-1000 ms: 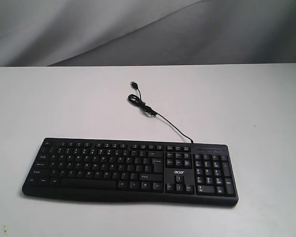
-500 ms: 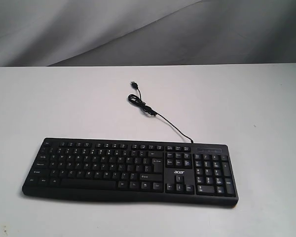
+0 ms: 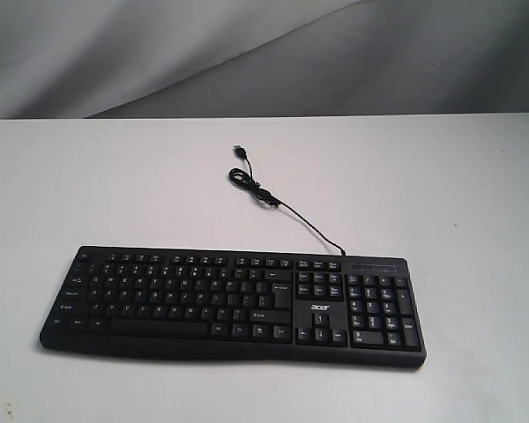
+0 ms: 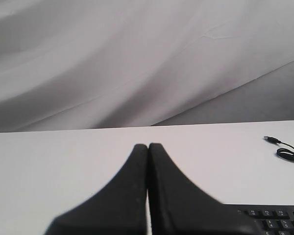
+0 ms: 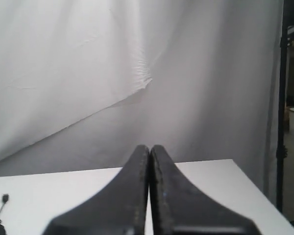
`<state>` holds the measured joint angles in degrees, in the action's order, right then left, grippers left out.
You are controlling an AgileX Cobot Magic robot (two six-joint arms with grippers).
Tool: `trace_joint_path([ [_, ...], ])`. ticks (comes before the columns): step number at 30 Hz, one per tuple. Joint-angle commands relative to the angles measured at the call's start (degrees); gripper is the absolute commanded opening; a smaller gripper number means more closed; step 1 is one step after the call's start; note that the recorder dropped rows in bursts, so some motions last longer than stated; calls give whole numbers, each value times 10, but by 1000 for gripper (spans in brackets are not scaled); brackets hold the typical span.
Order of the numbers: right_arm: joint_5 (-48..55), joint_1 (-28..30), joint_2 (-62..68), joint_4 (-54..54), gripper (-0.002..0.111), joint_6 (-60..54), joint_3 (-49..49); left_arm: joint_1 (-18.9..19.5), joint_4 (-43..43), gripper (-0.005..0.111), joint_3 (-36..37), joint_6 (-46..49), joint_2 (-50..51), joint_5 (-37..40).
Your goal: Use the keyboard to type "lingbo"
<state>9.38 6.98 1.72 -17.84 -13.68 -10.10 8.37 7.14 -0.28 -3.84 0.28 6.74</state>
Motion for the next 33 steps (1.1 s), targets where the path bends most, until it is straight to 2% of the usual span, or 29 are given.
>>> trace_joint_path([
  [1, 4, 5, -14, -29, 0, 80, 30, -4, 0, 1, 3, -1, -3, -5],
  [3, 5, 5, -14, -29, 0, 97, 45, -4, 0, 1, 3, -1, -3, -5],
  [6, 5, 5, -14, 43, 0, 94, 98, -4, 0, 1, 3, -1, -3, -5],
  [10, 44, 5, -14, 125, 0, 90, 101, -4, 0, 1, 3, -1, -3, -5],
  [14, 98, 5, -14, 123, 0, 107, 101, -4, 0, 1, 3, -1, -3, -5],
  [33, 98, 5, -14, 121, 0, 110, 101, -4, 0, 1, 3, -1, -3, -5],
])
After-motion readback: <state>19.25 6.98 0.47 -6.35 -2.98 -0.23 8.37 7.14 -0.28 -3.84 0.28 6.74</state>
